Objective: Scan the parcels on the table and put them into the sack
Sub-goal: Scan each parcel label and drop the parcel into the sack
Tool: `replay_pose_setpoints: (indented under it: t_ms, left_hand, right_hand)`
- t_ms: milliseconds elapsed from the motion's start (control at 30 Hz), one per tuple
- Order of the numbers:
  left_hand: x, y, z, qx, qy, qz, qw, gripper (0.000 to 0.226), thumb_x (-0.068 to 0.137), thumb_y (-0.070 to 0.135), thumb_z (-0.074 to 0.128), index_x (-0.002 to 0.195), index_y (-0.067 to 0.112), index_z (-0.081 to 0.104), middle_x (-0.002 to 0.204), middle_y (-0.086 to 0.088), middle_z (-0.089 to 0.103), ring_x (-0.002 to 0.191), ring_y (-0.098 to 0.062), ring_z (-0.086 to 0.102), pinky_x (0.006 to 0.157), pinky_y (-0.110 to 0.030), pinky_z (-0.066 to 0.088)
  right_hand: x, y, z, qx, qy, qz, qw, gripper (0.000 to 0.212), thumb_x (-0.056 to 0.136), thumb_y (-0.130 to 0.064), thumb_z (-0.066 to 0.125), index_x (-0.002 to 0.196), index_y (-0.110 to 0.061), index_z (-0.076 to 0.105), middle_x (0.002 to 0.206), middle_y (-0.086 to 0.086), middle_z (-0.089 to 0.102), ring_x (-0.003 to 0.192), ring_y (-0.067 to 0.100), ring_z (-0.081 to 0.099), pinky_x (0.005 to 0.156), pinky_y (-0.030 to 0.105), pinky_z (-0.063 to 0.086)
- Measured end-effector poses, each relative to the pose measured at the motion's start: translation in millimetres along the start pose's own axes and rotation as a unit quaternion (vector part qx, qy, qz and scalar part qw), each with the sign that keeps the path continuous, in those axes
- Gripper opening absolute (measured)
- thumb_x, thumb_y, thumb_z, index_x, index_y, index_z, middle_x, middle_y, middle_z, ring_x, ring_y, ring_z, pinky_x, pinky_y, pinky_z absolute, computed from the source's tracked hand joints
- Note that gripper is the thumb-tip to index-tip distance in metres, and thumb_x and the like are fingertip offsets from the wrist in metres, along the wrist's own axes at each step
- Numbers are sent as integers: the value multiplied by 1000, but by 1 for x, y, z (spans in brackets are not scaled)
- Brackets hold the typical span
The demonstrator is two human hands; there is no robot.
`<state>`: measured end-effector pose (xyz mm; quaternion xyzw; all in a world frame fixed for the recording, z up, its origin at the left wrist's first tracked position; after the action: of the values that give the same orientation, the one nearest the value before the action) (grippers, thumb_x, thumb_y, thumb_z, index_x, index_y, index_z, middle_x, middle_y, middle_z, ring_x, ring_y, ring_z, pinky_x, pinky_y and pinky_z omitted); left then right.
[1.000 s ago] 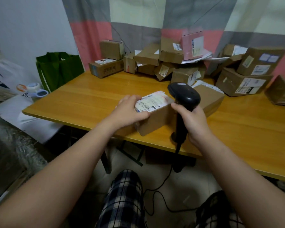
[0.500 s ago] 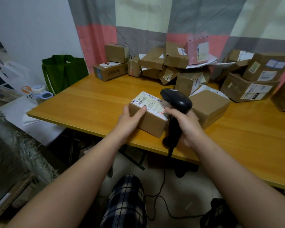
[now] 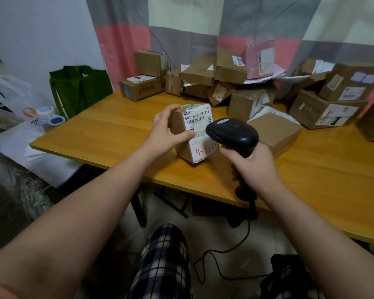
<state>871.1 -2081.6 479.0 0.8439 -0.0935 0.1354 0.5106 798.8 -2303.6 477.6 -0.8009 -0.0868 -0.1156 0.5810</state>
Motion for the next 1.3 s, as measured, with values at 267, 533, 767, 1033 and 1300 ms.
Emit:
replay_pose_setpoints:
  t_ms: [267, 533, 767, 1033, 1300]
  left_hand:
    - [2, 2, 4, 7, -11, -25, 1000, 78, 76, 30, 79, 140, 34, 34, 145, -6, 35, 129, -26, 40, 102, -44, 46]
    - [4, 0, 3, 5, 2, -10, 1000, 75, 75, 33, 80, 136, 35, 37, 140, -5, 38, 125, -23, 41, 105, -45, 43]
    - [-4, 2, -1, -5, 18, -9, 1000, 76, 74, 30, 81, 136, 34, 37, 140, -6, 37, 126, -23, 41, 104, -46, 43]
    - [-134, -21, -104, -95, 192, -46, 976, 71, 68, 27, 83, 121, 48, 40, 134, -3, 47, 117, -16, 57, 93, -30, 51]
    - [-328, -98, -241, 113, 331, -254, 902, 83, 71, 22, 84, 137, 34, 35, 138, -3, 33, 119, -14, 48, 105, -28, 40]
  right_hand:
    - [-5, -6, 2, -19, -8, 12, 1000, 31, 74, -47, 67, 96, -26, 62, 56, -7, 63, 50, 13, 63, 45, 27, 53]
    - [-9, -13, 2, -2, -14, 12, 1000, 28, 70, -49, 67, 88, -28, 63, 53, -8, 61, 48, 14, 61, 47, 35, 56]
    - [-16, -15, 4, 9, -25, 3, 1000, 12, 81, -36, 72, 90, -31, 64, 54, -5, 62, 51, 20, 62, 51, 42, 57]
    - [-49, -30, 107, 167, -197, 15, 966, 28, 81, -13, 75, 102, -29, 67, 90, -19, 73, 83, -4, 66, 67, 14, 51]
    - [-123, -27, 271, 149, -401, 102, 898, 36, 76, -17, 81, 108, -20, 66, 86, -13, 71, 83, 0, 66, 75, 21, 49]
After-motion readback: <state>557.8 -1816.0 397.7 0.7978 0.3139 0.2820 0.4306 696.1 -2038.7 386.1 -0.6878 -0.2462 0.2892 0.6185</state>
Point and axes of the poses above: each hand's wrist, its own x-axis towards the middle knuckle, its own z-axis out of the palm, y = z × x, the point moved 7 cm from there along x, towards the middle knuckle
